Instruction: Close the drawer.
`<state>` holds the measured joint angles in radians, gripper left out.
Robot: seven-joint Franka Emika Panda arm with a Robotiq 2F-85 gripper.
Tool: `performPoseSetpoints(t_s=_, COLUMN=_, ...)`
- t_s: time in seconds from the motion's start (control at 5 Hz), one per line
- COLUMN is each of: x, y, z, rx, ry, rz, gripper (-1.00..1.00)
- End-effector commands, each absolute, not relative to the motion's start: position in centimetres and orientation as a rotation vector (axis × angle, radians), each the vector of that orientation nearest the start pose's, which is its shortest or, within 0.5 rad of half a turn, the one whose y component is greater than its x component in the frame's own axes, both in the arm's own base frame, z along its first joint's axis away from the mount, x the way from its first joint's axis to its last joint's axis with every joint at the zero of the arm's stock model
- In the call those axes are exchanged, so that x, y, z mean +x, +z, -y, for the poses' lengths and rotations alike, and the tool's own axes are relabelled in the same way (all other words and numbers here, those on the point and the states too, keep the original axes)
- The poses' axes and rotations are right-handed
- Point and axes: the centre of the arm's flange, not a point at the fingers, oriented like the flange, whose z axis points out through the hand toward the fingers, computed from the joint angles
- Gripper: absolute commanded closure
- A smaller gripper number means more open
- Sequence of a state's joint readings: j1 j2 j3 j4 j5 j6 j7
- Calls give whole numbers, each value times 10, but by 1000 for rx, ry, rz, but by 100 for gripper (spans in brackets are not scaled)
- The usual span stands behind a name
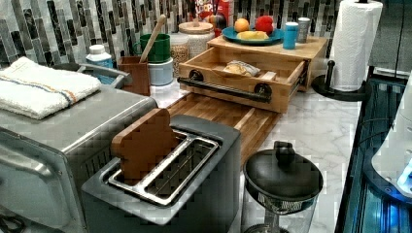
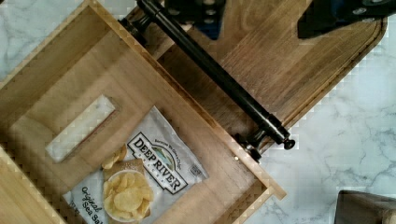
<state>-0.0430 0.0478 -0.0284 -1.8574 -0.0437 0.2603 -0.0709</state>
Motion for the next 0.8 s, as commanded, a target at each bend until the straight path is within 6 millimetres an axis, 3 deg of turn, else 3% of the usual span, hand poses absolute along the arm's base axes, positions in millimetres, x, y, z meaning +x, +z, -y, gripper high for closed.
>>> performPoseSetpoints(t_s=0.2, x=566, y=482, z=44, rx=-2975, ry=94, rz=-1194, gripper=100)
performPoseSetpoints(t_s=0.4, x=566, y=482, z=44, rx=-2975, ry=94, rz=-1194, gripper=100)
performPoseSetpoints(t_s=0.6, x=561, y=474, z=21, rx=-3032, ry=93, rz=-947, gripper=-100)
performPoseSetpoints(t_s=0.8, x=560, y=467, z=-2, rx=-3049, ry=144, rz=-686, gripper=-100)
